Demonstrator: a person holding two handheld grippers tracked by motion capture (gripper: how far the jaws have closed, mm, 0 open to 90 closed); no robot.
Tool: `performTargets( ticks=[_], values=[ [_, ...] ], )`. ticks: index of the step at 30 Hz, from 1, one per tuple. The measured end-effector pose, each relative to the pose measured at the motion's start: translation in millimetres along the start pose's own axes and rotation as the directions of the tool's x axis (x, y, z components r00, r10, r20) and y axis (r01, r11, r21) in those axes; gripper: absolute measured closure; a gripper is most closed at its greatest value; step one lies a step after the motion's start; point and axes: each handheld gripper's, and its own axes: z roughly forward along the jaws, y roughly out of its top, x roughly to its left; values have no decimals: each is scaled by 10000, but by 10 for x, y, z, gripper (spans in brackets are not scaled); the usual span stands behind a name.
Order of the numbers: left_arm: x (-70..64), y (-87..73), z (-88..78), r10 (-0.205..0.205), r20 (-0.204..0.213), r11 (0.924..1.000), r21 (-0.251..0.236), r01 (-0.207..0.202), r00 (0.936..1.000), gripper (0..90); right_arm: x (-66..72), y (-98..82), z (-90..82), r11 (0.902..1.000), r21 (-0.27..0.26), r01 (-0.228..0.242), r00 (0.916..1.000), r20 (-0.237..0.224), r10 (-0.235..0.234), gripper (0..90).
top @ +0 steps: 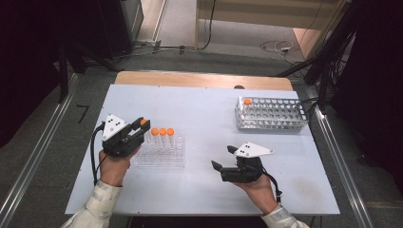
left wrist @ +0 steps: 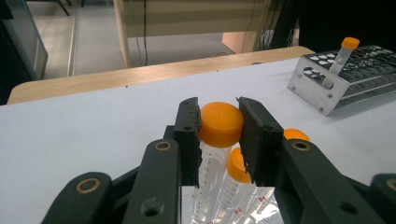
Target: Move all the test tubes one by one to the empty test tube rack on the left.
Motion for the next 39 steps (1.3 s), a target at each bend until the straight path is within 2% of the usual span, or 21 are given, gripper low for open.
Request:
performTargets(
  ticks=[7, 11, 13, 23, 34, 39],
  values=[
    [-6, -31, 14, -61, 40, 9999, 121, 61, 10000, 687, -2, -4, 11, 10000, 63, 47, 10000, -20, -46, 210],
    [-3, -33, 13, -204, 112, 9997, 112, 202, 9997, 673, 2, -5, 15, 10000, 84, 32, 10000, -10, -32, 210],
    [6, -32, 14, -312, 158, 9994, 145, 309, 9994, 630, 0, -7, 17, 9999, 101, 3, 10000, -11, -3, 210],
    [21, -33, 3, -546, 221, 9985, 78, 544, 9983, 611, -8, -7, 16, 10000, 69, 28, 10000, -18, -28, 210],
    [-10, -27, 15, -679, 342, 9977, 89, 676, 9971, 398, -52, -12, 13, 10000, 56, -40, 9999, 158, 39, 211],
    [-24, -26, 30, -745, 387, 9972, 135, 740, 9965, 299, -153, -25, 9, 9997, 25, -225, 9983, 544, 223, 216]
  ],
)
